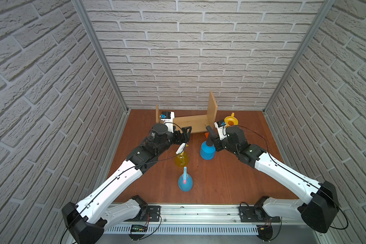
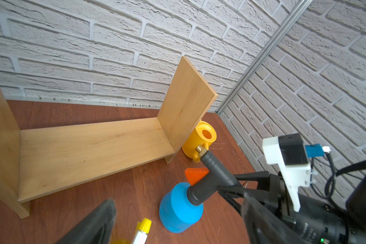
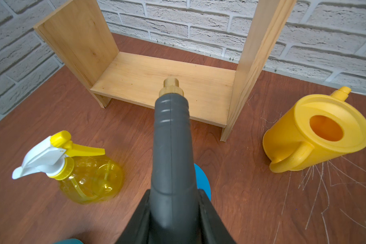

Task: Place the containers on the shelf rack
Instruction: 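Pick up a container from the center of the board.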

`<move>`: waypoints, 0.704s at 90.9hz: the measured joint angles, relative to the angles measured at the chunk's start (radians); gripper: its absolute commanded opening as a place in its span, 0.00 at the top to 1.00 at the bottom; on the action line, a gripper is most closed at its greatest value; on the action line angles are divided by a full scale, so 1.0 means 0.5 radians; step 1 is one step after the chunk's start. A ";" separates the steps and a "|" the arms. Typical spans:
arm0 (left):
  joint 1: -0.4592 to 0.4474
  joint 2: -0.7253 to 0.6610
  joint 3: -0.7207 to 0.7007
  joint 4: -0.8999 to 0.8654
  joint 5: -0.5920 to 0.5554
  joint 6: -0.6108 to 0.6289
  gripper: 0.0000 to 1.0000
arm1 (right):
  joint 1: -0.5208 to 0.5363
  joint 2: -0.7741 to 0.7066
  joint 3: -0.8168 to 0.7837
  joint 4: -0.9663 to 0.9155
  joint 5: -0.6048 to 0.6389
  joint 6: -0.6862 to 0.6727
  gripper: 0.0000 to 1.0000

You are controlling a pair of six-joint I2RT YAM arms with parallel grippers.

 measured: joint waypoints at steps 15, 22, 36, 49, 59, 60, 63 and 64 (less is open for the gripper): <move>-0.011 0.002 0.034 0.001 0.275 0.297 0.02 | -0.017 -0.077 0.111 -0.219 -0.121 -0.187 0.97; -0.059 0.018 0.066 0.002 0.427 0.481 0.02 | -0.038 -0.161 0.153 -0.300 -0.222 -0.268 0.97; -0.207 0.100 0.102 0.023 0.696 0.916 0.02 | -0.143 -0.414 0.156 -0.428 -0.540 -0.472 0.97; -0.247 0.163 0.102 0.013 0.848 1.203 0.02 | -0.405 -0.522 0.217 -0.589 -1.006 -0.610 0.97; -0.180 0.195 0.102 0.040 0.983 1.255 0.03 | -0.645 -0.502 0.304 -0.697 -1.368 -0.681 0.97; -0.172 0.201 0.102 0.047 1.000 1.252 0.03 | -0.662 -0.499 0.312 -0.706 -1.393 -0.689 0.97; -0.150 0.217 0.102 0.066 1.054 1.246 0.03 | -0.703 -0.489 0.336 -0.736 -1.472 -0.705 0.97; -0.143 0.224 0.102 0.072 1.070 1.242 0.03 | -0.712 -0.487 0.343 -0.747 -1.499 -0.711 0.97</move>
